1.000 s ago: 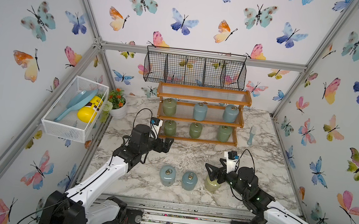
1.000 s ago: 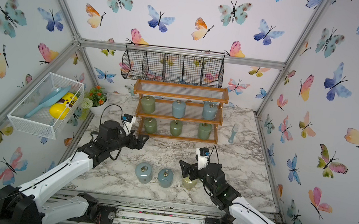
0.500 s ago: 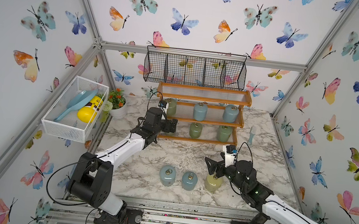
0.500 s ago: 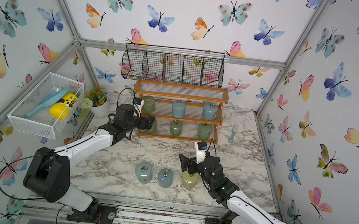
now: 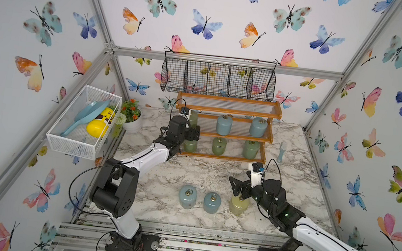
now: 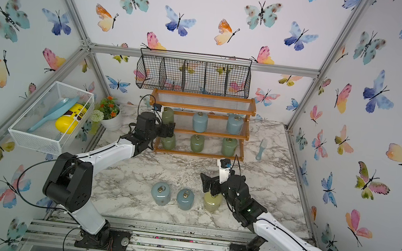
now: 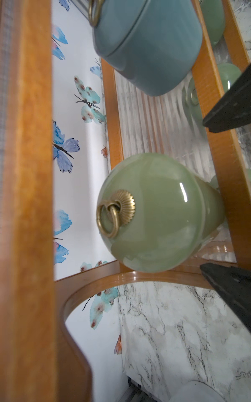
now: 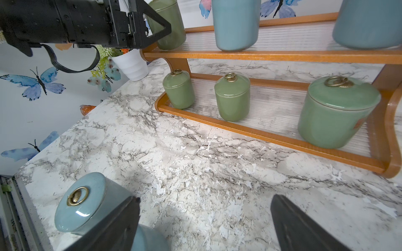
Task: Remove the tea canisters from the shelf
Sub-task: Pick up the tea canister from the shelf.
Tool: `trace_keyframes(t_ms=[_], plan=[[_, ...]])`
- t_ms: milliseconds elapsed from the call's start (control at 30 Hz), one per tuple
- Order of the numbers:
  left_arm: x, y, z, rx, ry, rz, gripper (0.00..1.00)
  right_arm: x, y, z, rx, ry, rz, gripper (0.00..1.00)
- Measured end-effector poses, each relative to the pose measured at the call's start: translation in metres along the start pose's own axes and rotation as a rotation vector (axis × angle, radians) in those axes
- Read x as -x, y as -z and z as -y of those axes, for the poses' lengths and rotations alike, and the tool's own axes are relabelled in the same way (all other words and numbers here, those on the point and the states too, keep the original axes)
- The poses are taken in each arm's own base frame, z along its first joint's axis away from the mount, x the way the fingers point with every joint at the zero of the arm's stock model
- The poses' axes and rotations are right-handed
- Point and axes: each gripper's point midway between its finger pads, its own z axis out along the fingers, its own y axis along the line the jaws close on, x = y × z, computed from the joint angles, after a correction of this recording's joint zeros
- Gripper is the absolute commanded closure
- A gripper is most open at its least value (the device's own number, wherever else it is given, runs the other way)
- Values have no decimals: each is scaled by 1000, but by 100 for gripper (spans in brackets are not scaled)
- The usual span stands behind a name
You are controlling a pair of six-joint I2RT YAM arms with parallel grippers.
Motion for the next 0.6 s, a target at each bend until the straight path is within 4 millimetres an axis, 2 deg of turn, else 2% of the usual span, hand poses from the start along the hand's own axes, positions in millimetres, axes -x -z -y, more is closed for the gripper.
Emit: trace_keyframes(t_ms=[267,600], plan=[[1,-10,-5,39,-33,21,2,0,0,1,-3,-1,1,0],[14,-21,-8,69,-67,65,1,1,0,1,-6,-2,2,0]])
